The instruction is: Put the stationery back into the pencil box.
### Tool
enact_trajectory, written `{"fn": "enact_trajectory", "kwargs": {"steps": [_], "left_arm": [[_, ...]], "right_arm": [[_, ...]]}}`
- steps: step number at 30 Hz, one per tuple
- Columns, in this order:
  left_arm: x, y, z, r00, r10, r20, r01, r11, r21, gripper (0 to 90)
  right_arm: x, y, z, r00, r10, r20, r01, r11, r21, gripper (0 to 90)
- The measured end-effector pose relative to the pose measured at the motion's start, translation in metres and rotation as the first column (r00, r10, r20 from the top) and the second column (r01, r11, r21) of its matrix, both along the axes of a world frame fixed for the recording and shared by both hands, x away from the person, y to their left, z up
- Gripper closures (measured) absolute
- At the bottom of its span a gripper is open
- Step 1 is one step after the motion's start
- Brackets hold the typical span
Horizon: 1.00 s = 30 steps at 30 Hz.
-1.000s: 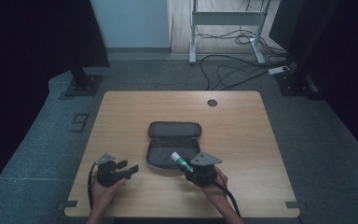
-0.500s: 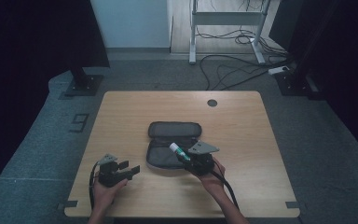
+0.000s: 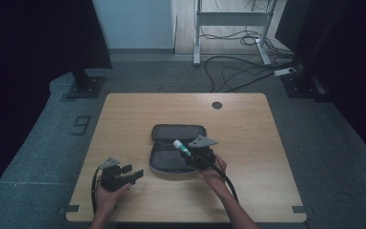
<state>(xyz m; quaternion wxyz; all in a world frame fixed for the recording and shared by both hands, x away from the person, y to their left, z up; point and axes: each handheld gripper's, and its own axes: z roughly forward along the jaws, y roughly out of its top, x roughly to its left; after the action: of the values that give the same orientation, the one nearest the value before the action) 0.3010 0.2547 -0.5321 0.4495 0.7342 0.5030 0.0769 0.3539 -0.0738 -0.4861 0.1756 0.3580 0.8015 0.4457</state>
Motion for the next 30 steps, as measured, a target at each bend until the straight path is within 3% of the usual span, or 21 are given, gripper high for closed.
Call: {"fn": "enact_trajectory", "kwargs": {"steps": [13, 22, 30], "left_arm": [[0.0, 0.001, -0.001, 1.0, 0.001, -0.006, -0.001, 1.0, 0.002, 32.3], [0.001, 0.001, -0.003, 0.9999, 0.001, -0.011, -0.001, 1.0, 0.003, 32.3], [0.001, 0.001, -0.003, 0.9999, 0.002, -0.011, -0.002, 1.0, 0.001, 32.3]], "right_arm": [[0.017, 0.009, -0.02, 0.9976, -0.025, -0.064, 0.023, 0.999, -0.03, 64.7], [0.021, 0.015, -0.034, 0.9964, -0.022, -0.081, 0.015, 0.996, -0.09, 64.7], [0.023, 0.016, -0.038, 0.9954, -0.026, -0.092, 0.015, 0.994, -0.11, 64.5]]}}
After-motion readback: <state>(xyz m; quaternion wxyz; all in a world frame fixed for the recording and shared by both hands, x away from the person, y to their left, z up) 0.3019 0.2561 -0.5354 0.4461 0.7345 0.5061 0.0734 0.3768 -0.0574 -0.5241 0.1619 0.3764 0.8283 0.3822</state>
